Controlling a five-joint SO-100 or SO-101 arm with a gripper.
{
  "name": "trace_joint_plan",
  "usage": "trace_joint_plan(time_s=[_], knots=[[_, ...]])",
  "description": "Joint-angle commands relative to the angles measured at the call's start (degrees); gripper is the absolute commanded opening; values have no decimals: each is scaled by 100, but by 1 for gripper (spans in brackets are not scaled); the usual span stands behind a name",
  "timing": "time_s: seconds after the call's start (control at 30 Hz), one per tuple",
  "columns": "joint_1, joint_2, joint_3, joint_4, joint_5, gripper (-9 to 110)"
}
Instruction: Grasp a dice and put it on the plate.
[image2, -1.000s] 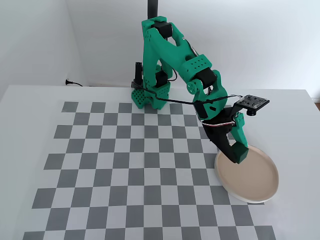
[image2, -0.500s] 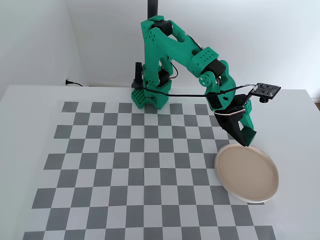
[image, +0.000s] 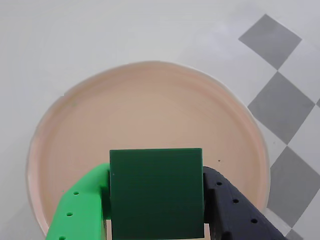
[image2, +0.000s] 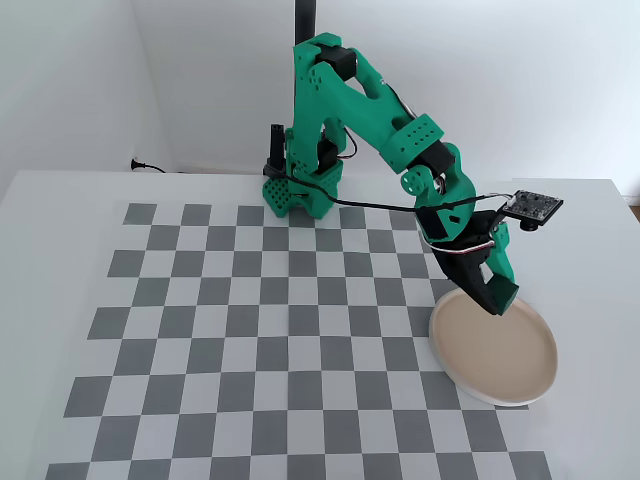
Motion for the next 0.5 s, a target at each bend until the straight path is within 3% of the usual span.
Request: trace_joint_plan(time_s=[0.0,0.47], knots=[[70,-185,-703,-211,79,-4],[220,-2039,-1995,-501,132,-4]])
